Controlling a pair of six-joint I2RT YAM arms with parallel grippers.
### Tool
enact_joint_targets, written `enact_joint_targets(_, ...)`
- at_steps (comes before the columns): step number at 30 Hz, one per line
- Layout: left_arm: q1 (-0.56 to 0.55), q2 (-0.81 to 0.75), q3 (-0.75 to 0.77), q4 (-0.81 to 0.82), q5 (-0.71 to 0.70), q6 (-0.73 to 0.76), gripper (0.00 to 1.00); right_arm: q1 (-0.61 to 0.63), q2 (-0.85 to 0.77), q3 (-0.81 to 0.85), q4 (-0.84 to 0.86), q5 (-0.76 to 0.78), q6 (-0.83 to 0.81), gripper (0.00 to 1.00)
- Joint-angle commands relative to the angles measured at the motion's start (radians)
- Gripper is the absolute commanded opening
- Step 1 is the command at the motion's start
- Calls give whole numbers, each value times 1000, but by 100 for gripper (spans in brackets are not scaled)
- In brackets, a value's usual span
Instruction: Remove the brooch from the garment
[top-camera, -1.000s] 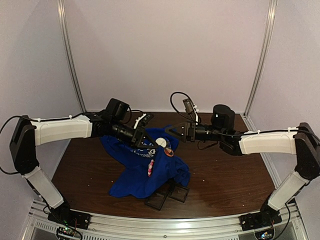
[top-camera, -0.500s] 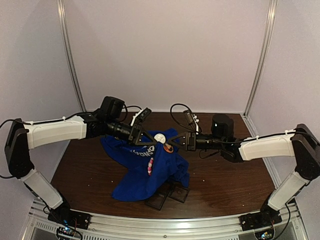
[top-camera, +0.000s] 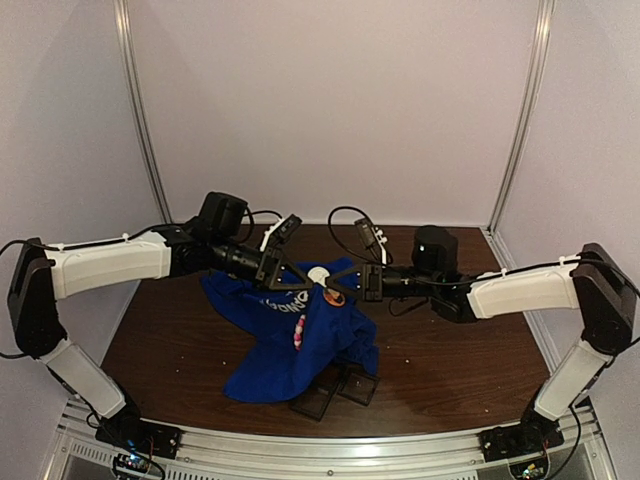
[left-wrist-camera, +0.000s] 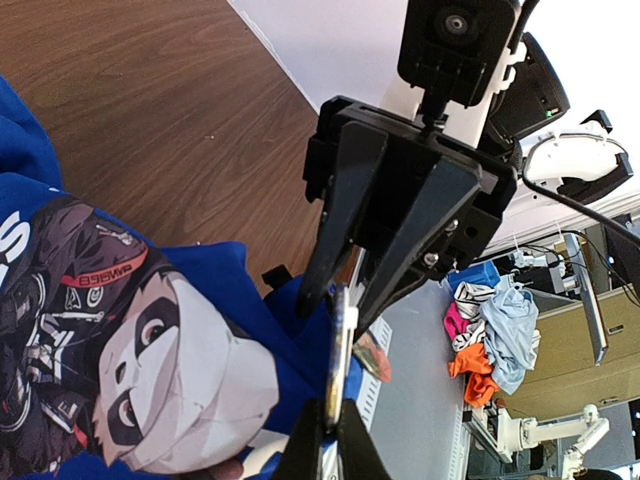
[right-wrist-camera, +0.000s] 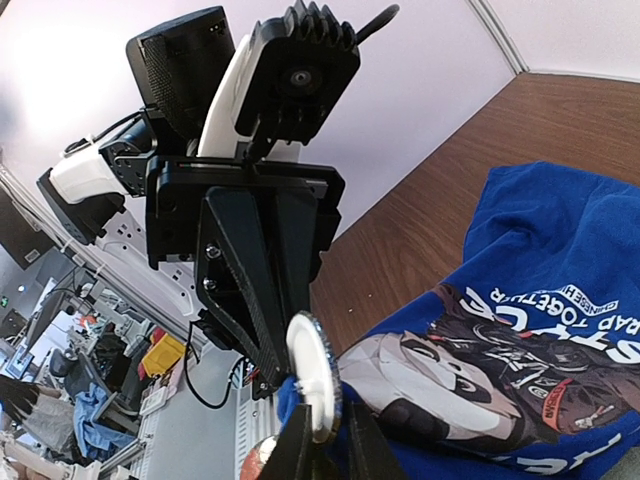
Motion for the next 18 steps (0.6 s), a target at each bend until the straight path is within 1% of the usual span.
enact_joint_targets(1, -6, -43, -9, 56, 16, 4, 0, 12, 32, 23, 57, -43, 24, 8)
enact_joint_targets(3, -6, -44, -8, 47, 13, 13, 0, 12, 36, 21, 73, -46, 29, 0)
enact_joint_targets(6, -6, -45, 0, 3, -7, 49, 1, 12, 34, 23, 78, -40, 18, 0)
enact_joint_targets(8, -6, -43, 13, -41, -20, 80, 15, 12, 35, 30, 66, -39, 2, 0)
enact_joint_targets(10, -6, -46, 27, -88, -41, 115, 24, 11, 31, 46, 29, -37, -24, 0)
enact_joint_targets(11, -6, -50, 40, -114, -59, 140, 31, 10, 28, 57, 2, -36, -42, 0)
enact_joint_targets(14, -6, -67, 64, -189, -128, 198, 58, 10, 11, 95, -113, -30, -116, 0)
enact_joint_targets(16, -6, -88, 68, -219, -171, 229, 69, 10, 1, 131, -213, -31, -177, 0)
enact_joint_targets(18, -6, -107, 68, -239, -204, 252, 75, 10, -3, 176, -330, -35, -241, 0)
